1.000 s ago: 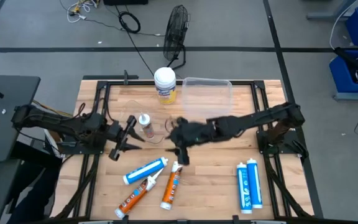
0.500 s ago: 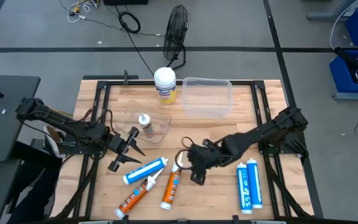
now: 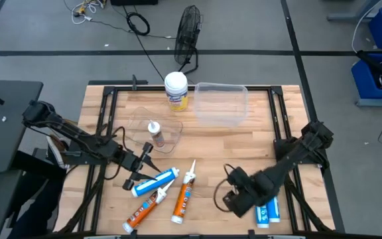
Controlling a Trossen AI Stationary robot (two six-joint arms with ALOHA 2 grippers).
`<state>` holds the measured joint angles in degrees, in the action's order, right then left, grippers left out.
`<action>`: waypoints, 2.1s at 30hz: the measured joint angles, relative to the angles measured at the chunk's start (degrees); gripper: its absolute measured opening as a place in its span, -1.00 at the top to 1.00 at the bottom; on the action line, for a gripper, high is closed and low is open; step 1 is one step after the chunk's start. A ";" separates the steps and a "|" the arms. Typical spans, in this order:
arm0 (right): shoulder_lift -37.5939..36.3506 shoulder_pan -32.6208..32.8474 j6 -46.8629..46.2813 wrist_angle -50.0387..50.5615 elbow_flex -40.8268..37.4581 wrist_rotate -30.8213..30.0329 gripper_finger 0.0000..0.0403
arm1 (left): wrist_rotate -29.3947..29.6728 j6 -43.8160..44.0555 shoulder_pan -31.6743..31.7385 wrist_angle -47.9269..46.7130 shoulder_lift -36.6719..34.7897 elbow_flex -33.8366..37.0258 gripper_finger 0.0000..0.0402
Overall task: Pick & place silicon tubes, Sealant and Lysol wipes
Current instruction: Put the middle blue sealant into the top transparent bin
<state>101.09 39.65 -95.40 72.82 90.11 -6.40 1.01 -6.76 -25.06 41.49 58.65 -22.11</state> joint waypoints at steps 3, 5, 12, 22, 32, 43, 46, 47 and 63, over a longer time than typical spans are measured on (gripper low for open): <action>1.35 2.83 -6.36 1.52 0.00 1.29 -0.52 | 0.55 -0.02 0.00 2.26 2.45 0.00 0.29; 2.28 4.42 -10.32 1.95 0.00 2.41 -0.53 | 0.53 -0.03 0.00 3.92 3.84 0.00 0.29; 7.18 9.16 -22.33 2.30 0.00 9.66 -0.52 | 0.53 -0.57 0.00 6.00 5.66 0.00 0.29; 13.90 10.85 -26.54 2.02 -0.02 16.95 -0.52 | 0.51 -0.55 0.09 6.72 5.64 0.00 0.29; 15.40 11.41 -26.35 -1.96 -3.91 19.78 -0.52 | 0.51 -0.37 0.09 7.22 5.64 0.00 0.29; 14.95 11.97 -26.24 -12.09 -13.51 21.42 -0.52 | 0.51 -0.37 0.09 6.60 5.62 0.00 0.29; 14.82 11.99 -25.07 -13.34 -15.04 20.66 -0.45 | 0.51 -0.37 0.09 6.62 5.62 0.00 0.29; 14.81 11.99 -24.65 -13.83 -15.31 20.16 -0.41 | 0.51 -0.37 0.09 6.60 5.62 0.00 0.29; 15.13 11.24 -20.78 -12.84 -15.79 0.79 -0.06 | 0.51 -0.35 0.09 6.38 5.62 0.00 0.29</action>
<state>116.22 50.89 -116.18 59.98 74.31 -5.61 1.52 -7.11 -24.97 47.88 64.27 -22.11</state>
